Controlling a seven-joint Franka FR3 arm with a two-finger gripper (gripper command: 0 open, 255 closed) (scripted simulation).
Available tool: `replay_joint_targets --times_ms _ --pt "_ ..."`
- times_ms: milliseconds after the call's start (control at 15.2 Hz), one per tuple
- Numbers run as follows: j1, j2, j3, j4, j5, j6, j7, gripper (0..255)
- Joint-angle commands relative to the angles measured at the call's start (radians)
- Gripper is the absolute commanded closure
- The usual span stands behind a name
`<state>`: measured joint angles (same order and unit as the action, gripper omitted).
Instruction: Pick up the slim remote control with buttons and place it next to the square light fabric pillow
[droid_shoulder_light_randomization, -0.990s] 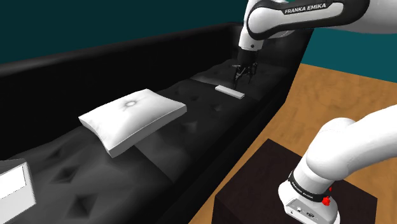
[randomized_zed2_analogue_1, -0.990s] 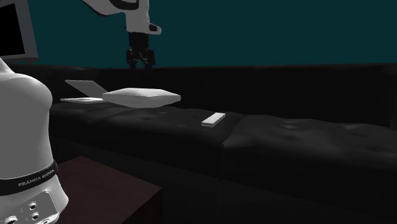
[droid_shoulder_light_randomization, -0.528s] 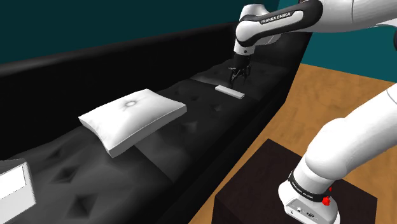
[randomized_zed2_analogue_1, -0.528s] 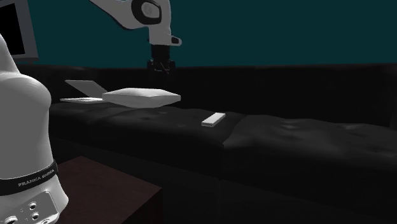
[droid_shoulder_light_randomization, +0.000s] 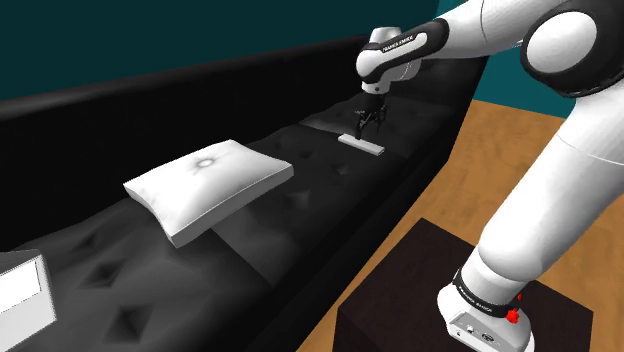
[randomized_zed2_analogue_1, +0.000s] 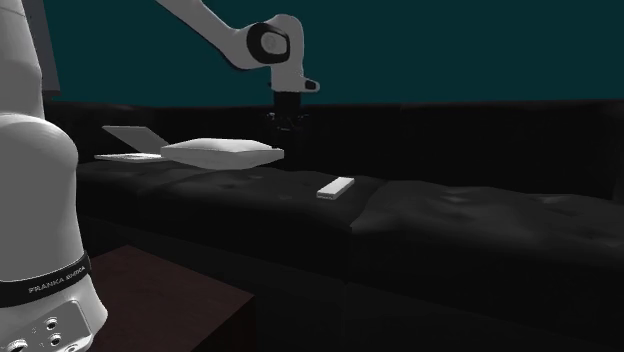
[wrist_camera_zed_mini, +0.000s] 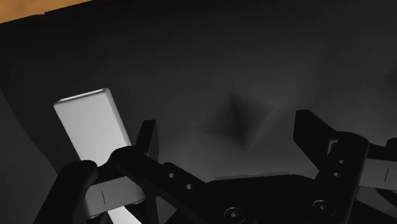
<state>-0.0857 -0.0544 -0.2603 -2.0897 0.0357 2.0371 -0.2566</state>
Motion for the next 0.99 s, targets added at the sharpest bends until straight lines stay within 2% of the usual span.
replay_joint_targets --times_ms 0,396,726,924 --pt "-0.011 0.075 -0.015 0.056 0.017 0.014 -0.035 0" --pt "-0.059 0.305 -0.037 0.255 0.08 0.027 -0.13 0" --pt "-0.118 0.506 -0.035 0.466 0.128 0.004 -0.189 0" --pt "-0.125 0.535 -0.031 0.476 0.135 0.023 -0.196 0"
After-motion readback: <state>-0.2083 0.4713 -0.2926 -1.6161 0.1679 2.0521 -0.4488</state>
